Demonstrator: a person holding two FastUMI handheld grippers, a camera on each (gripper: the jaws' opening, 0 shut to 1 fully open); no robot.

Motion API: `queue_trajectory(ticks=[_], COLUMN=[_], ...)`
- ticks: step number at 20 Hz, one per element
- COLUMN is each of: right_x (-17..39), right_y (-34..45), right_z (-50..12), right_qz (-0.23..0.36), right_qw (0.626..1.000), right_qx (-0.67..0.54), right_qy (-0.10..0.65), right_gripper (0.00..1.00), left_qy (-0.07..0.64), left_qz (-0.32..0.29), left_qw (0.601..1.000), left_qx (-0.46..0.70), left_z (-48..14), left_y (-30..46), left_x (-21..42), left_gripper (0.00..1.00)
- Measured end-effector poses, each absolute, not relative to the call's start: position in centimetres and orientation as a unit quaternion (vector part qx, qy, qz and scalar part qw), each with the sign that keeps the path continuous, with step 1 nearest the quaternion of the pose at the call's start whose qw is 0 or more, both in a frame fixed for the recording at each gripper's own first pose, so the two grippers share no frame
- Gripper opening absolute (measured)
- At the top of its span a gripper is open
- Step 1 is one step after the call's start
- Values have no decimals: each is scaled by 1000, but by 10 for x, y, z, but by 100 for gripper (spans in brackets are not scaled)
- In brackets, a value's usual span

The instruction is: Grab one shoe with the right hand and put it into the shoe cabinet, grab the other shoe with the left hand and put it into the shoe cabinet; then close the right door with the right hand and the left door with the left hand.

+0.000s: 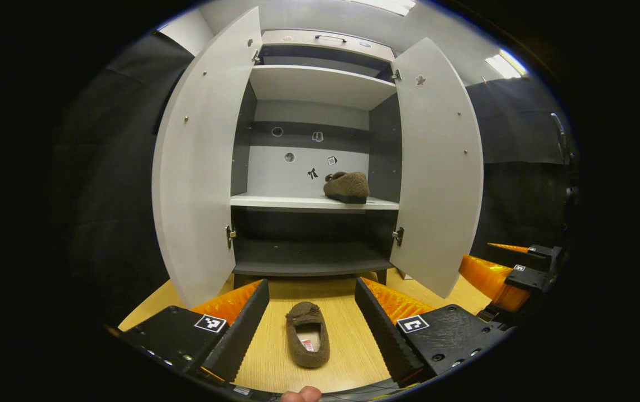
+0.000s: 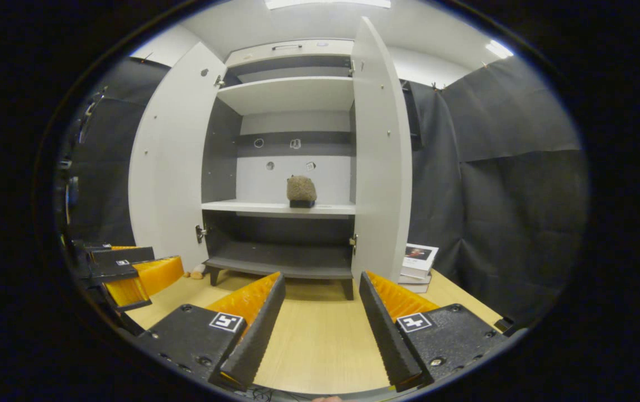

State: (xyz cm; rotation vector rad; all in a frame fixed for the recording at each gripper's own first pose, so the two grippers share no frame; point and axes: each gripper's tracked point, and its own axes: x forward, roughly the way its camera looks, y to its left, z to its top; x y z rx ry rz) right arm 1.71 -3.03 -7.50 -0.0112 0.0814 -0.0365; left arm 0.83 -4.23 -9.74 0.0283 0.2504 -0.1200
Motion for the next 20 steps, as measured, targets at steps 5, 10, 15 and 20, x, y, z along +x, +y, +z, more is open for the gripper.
queue_trajectory(ticks=[5, 10, 15, 20], right_x=[14, 11, 16, 20], right_y=[-42, -44, -53, -60], right_z=[-70, -78, -77, -85], right_qz=[-27, -20, -29, -36], right_qw=[999, 998, 998, 996], right_qx=[4, 16, 2, 2], right_qy=[35, 51, 56, 77], right_gripper=[86, 86, 86, 86], left_qy=[189, 275, 368, 389], left_qz=[-60, -28, -20, -11], left_qw=[980, 961, 930, 921], left_qx=[-8, -2, -15, -15], left_z=[-139, -232, -307, -335], left_y=[-28, 0, 13, 19], left_x=[47, 65, 54, 61], left_gripper=[95, 95, 96, 95])
